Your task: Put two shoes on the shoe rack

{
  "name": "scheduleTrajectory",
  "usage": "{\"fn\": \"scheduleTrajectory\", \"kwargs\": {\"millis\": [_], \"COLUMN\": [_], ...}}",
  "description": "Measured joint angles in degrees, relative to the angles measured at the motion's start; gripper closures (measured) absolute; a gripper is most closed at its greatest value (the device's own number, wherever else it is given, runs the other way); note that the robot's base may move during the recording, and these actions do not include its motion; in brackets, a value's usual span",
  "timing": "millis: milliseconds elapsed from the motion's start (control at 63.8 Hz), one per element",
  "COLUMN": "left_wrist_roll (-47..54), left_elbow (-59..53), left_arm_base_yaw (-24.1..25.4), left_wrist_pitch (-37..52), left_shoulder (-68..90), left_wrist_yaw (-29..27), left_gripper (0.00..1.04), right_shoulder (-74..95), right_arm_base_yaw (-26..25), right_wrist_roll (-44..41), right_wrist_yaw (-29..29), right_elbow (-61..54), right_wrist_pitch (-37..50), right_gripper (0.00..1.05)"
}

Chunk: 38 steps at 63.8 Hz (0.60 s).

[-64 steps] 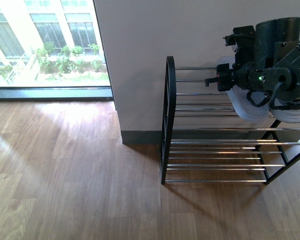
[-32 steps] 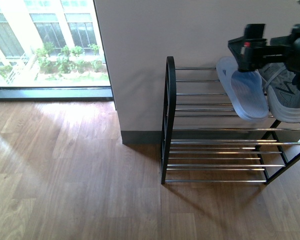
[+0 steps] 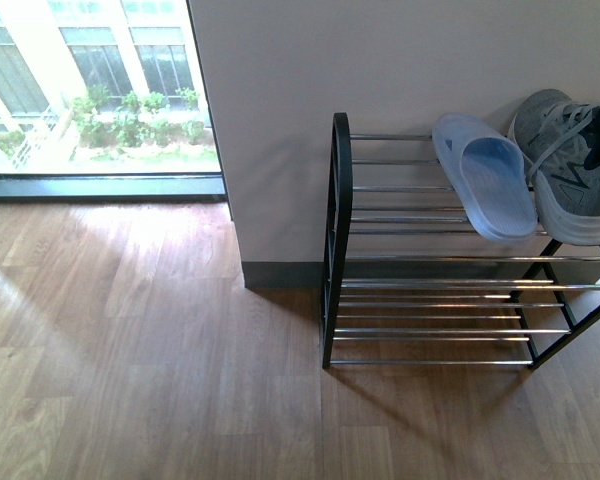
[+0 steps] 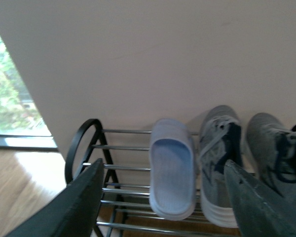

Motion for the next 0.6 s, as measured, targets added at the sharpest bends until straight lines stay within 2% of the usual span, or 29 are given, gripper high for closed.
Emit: {"fn": "scheduleTrajectory", "kwargs": {"millis": [78, 298, 360, 595], "left_wrist_roll": [0.0, 0.0, 0.0, 0.0], "left_elbow": [0.0, 0.0, 0.0, 0.0], "left_arm_base_yaw": [0.0, 0.0, 0.0, 0.0], "left_wrist_pitch": [0.0, 0.0, 0.0, 0.0], "left_shoulder": [0.0, 0.0, 0.0, 0.0], "left_wrist_yaw": [0.0, 0.0, 0.0, 0.0], "left_gripper": [1.03, 1.03, 1.03, 1.03], "right_shoulder": [-4.4, -17.6, -22.9, -37.9], "right_arm_base_yaw": [-0.1, -0.3, -0.3, -0.3], "right_wrist_roll": [-1.1, -2.1, -2.3, -2.5], "right_wrist_yaw": [5.0, 5.9, 5.9, 5.9], "right_elbow": [-2.9, -7.5, -8.8, -10.0], "right_wrist_pitch": [-1.4, -9.0, -13.1, -26.8], "right_gripper": [0.53, 0.87, 1.02, 1.03]}}
